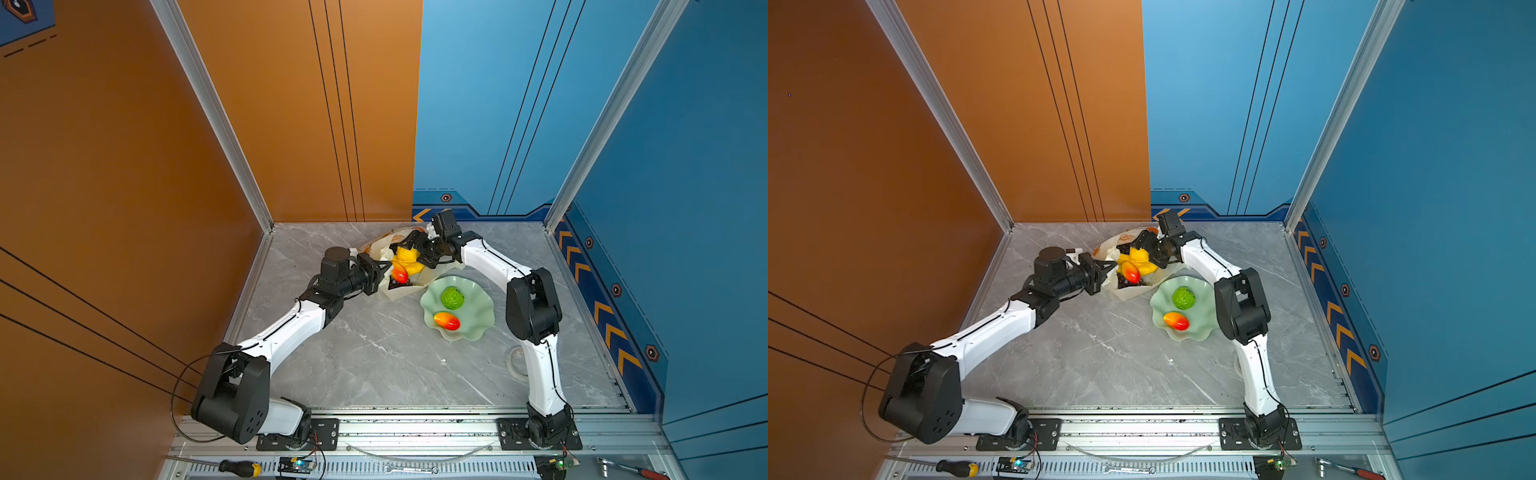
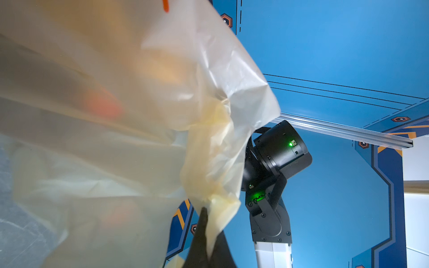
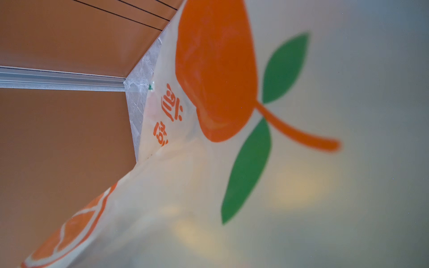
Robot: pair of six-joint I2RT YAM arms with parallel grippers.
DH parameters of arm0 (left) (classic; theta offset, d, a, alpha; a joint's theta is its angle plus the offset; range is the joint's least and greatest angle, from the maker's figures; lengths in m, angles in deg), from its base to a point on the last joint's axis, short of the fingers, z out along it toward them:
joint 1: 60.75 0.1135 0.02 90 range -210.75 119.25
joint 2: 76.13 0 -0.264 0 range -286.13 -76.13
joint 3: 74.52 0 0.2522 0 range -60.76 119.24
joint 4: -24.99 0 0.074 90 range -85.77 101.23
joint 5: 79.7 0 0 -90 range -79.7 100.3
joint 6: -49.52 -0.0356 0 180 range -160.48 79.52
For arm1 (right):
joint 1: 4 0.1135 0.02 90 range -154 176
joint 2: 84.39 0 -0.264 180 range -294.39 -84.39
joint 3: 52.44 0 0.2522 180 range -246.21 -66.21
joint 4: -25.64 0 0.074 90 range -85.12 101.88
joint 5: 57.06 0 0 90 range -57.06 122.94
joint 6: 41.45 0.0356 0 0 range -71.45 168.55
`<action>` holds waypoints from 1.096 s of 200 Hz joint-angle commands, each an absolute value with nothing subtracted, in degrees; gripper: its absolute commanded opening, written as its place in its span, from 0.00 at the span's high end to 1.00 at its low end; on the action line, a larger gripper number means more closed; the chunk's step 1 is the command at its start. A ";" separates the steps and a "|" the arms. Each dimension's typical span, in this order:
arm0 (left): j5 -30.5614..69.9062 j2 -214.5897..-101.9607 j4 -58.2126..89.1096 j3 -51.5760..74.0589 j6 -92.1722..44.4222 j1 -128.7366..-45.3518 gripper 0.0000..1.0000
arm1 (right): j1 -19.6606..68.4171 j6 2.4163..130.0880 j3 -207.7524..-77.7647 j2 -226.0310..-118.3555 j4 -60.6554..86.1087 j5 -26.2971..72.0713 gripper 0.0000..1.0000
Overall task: Place the fruits into the plastic bag
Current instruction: 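Lower the yellow fruit into the bag mouth and open the right gripper, then raise the right gripper out of the bag and move it over the dish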
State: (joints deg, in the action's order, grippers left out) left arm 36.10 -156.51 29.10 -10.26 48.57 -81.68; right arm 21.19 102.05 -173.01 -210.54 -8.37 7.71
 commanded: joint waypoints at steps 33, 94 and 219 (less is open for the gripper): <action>38.60 -156.68 30.42 -8.75 48.86 -80.12 1.00 | 22.53 104.36 -171.15 -206.60 0.91 6.40 0.13; 39.91 -156.37 31.45 -9.23 49.08 -78.60 1.00 | 23.81 103.33 -164.81 -197.88 0.98 6.66 0.13; 40.36 -155.58 32.73 -10.18 49.34 -78.33 1.00 | 25.76 89.05 -151.84 -173.17 -16.09 11.42 0.00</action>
